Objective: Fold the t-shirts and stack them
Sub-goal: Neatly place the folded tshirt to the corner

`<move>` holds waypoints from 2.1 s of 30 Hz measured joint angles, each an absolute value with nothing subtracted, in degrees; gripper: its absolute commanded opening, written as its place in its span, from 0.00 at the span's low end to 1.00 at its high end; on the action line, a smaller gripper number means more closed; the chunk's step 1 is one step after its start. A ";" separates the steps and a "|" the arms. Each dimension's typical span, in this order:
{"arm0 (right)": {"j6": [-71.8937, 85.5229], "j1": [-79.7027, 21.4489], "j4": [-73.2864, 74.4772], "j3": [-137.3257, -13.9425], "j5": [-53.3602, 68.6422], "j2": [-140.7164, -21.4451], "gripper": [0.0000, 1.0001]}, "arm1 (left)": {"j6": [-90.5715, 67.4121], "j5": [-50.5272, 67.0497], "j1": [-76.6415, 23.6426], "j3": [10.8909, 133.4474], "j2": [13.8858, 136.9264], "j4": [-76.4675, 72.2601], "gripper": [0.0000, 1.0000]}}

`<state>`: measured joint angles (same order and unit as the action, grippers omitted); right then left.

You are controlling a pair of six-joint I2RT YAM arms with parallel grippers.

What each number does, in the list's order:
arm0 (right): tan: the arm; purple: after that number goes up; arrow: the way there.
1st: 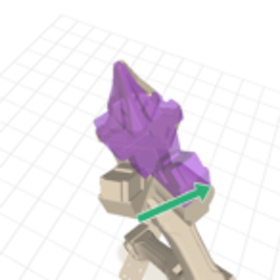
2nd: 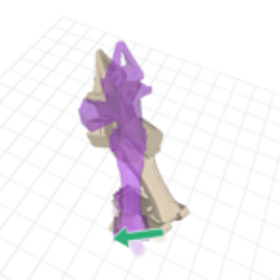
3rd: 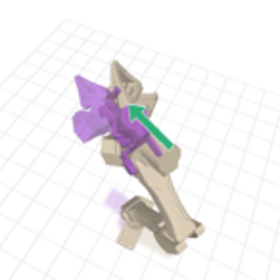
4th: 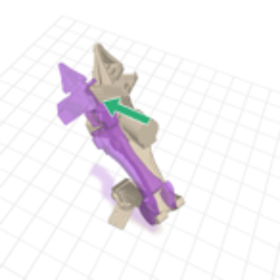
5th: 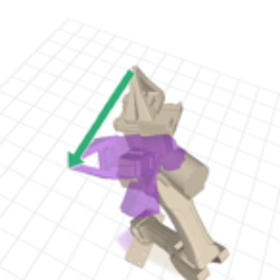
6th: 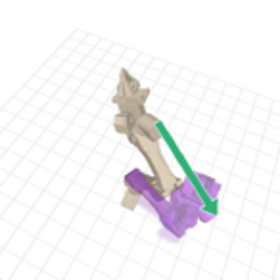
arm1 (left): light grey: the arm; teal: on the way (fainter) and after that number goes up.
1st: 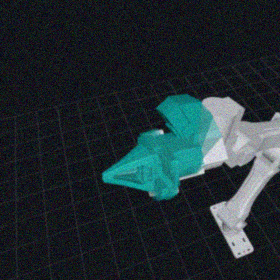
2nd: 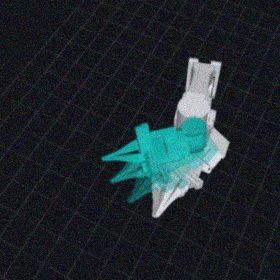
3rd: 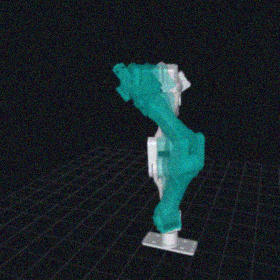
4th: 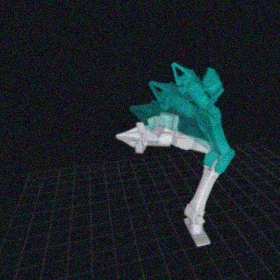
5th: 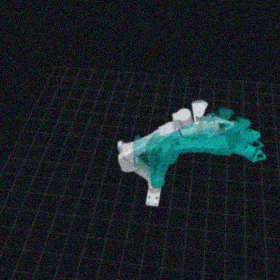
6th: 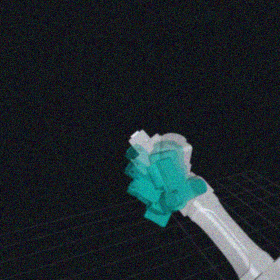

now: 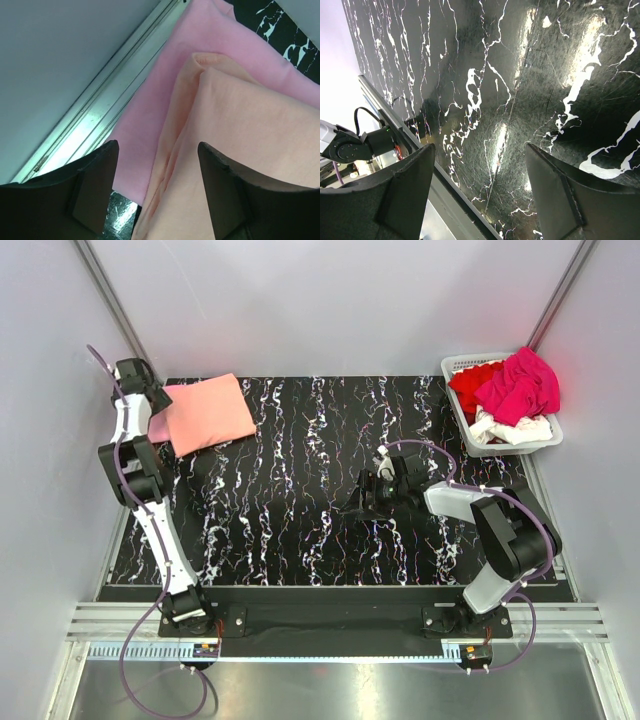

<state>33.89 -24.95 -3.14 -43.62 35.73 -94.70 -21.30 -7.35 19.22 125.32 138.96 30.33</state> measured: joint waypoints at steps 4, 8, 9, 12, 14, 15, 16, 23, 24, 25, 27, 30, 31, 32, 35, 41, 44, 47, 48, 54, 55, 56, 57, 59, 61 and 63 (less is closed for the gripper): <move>33.87 -24.95 -3.14 -43.83 35.73 -94.70 0.80 | -22.04 -4.40 19.35 127.26 140.42 31.14 0.64; 33.87 -24.95 -3.14 -43.88 35.73 -94.80 0.80 | -23.05 -0.86 19.35 127.92 142.45 31.14 0.61; 33.87 -24.95 -3.14 -43.88 35.73 -94.83 0.80 | -23.29 -0.14 19.33 127.92 142.91 31.16 0.61; 33.87 -24.95 -3.11 -43.88 35.73 -94.91 0.80 | -24.08 0.86 19.35 127.92 143.87 31.18 0.61; 33.87 -24.95 -3.11 -43.88 35.73 -94.91 0.80 | -24.58 1.39 19.49 127.92 144.14 31.11 0.61; 33.87 -24.95 -3.11 -43.88 35.73 -94.91 0.80 | -24.95 1.65 19.59 127.92 144.20 31.11 0.59; 33.87 -24.95 -3.11 -43.88 35.73 -94.91 0.80 | -25.28 1.93 19.73 127.92 144.29 31.09 0.58; 33.87 -24.95 -3.11 -43.90 35.73 -94.91 0.80 | -26.26 3.16 19.94 127.90 144.46 30.44 0.49; 33.87 -24.95 -3.11 -43.90 35.73 -94.91 0.80 | -26.30 3.27 19.94 127.90 144.46 30.26 0.44; 33.87 -24.95 -3.11 -43.90 35.73 -94.91 0.80 | -26.46 3.31 19.94 127.87 144.46 30.20 0.39; 33.87 -24.95 -3.11 -43.92 35.73 -94.91 0.80 | -26.61 3.46 19.92 127.87 144.46 29.91 0.33; 33.87 -24.95 -3.11 -43.92 35.73 -94.91 0.80 | -26.70 3.55 19.73 127.87 144.46 29.85 0.22; 33.87 -24.95 -3.11 -43.92 35.73 -94.91 0.80 | -26.65 3.64 19.70 127.87 144.46 29.85 0.20; 33.87 -24.95 -3.11 -43.92 35.73 -94.91 0.80 | -26.65 3.70 19.70 127.87 144.46 29.85 0.15; 33.85 -24.95 -3.11 -43.92 35.73 -94.94 0.80 | -26.63 3.92 19.70 127.87 144.46 29.87 0.03; 33.85 -24.95 -3.11 -43.94 35.75 -94.94 0.80 | -26.57 4.45 19.57 127.87 144.42 29.82 0.00; 33.85 -24.95 -3.11 -43.94 35.90 -94.98 0.80 | -25.98 4.51 19.31 127.87 144.16 29.89 0.00; 33.85 -24.95 -3.14 -43.94 36.23 -95.11 0.80 | -25.17 4.43 18.90 127.90 143.55 29.98 0.00; 33.85 -24.95 -3.14 -43.94 36.27 -95.15 0.80 | -24.97 4.43 18.72 127.90 143.31 30.04 0.00; 33.85 -24.58 -3.18 -43.94 37.15 -95.31 0.80 | -23.68 4.67 17.87 128.55 142.65 30.30 0.00; 33.85 -24.45 -3.18 -43.94 37.21 -95.31 0.80 | -23.49 4.86 17.76 128.66 142.65 30.28 0.00; 33.85 -24.34 -3.18 -43.94 37.21 -95.33 0.80 | -23.33 4.99 17.63 128.70 142.61 30.20 0.00; 33.87 -24.25 -3.18 -43.94 37.23 -95.33 0.80 | -23.18 5.10 17.50 128.77 142.61 30.26 0.00; 33.87 -24.16 -3.20 -43.94 37.26 -95.33 0.79 | -22.79 5.30 17.17 128.81 142.61 30.26 0.00; 33.87 -24.14 -3.20 -43.94 37.28 -95.33 0.79 | -22.41 5.39 16.88 128.88 142.61 30.26 0.00; 33.87 -24.08 -3.22 -43.94 37.50 -95.33 0.79 | -21.80 5.39 16.73 129.21 142.58 30.37 0.00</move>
